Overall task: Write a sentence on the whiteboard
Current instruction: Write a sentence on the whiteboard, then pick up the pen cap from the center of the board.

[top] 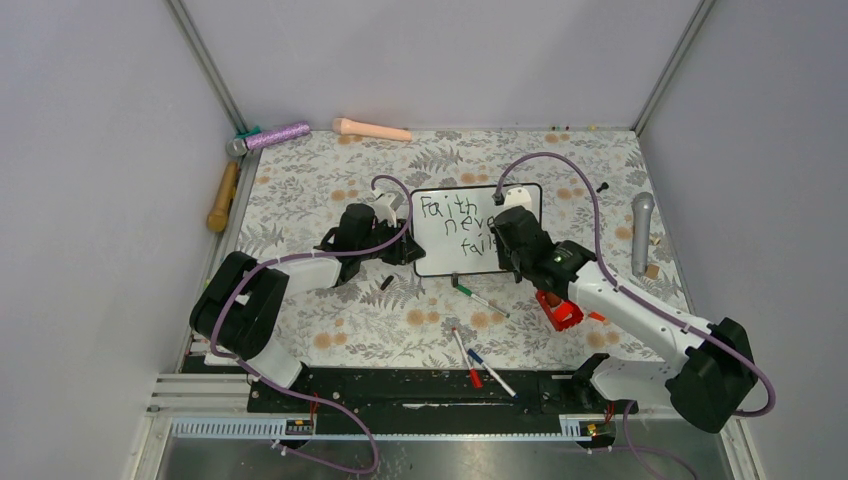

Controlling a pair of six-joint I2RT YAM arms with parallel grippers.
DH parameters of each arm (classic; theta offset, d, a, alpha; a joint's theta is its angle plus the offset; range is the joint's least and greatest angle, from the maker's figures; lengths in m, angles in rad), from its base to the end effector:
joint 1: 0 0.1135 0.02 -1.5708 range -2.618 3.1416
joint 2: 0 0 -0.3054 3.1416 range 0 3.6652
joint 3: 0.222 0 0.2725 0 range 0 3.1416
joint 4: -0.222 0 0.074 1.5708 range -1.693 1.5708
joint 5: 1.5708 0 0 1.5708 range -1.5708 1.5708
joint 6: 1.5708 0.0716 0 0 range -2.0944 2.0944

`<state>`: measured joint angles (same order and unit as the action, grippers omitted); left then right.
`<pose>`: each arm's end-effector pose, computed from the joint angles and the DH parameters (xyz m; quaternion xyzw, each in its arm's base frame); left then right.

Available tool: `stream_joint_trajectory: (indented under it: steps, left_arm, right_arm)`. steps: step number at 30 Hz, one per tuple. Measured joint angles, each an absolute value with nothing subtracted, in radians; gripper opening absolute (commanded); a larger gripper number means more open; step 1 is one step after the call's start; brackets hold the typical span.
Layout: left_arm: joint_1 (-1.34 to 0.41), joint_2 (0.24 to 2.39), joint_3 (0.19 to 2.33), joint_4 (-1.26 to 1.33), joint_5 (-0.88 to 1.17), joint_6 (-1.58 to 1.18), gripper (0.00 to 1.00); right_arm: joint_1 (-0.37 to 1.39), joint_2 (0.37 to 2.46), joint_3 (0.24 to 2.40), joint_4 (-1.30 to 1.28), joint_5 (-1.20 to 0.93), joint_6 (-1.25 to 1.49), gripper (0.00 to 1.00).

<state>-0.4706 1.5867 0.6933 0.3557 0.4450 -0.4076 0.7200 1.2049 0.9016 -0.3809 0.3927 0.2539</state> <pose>0.3045 -0.1895 0.1783 0.1356 0.8442 -0.3785 0.3544 0.2368 0.1712 0.2880 -0.1232 0.8814 0.0411 0.4542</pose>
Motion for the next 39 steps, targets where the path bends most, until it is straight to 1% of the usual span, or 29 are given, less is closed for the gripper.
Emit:
stream_joint_trajectory:
  steps: [9,32,39]
  left_arm:
    - [-0.471,1.587,0.693,0.355,0.445,-0.408,0.32]
    - [-0.471,1.587,0.693,0.355,0.445,-0.408,0.32]
    - [-0.471,1.587,0.693,0.352,0.445,-0.407,0.32]
  right_arm:
    - [0.699,1.222,0.9,-0.398,0.434,0.255,0.0]
    - [0.697,1.32,0.9,-0.411,0.471,0.263,0.0]
    - [0.696,1.32,0.9,-0.417,0.474,0.267,0.0]
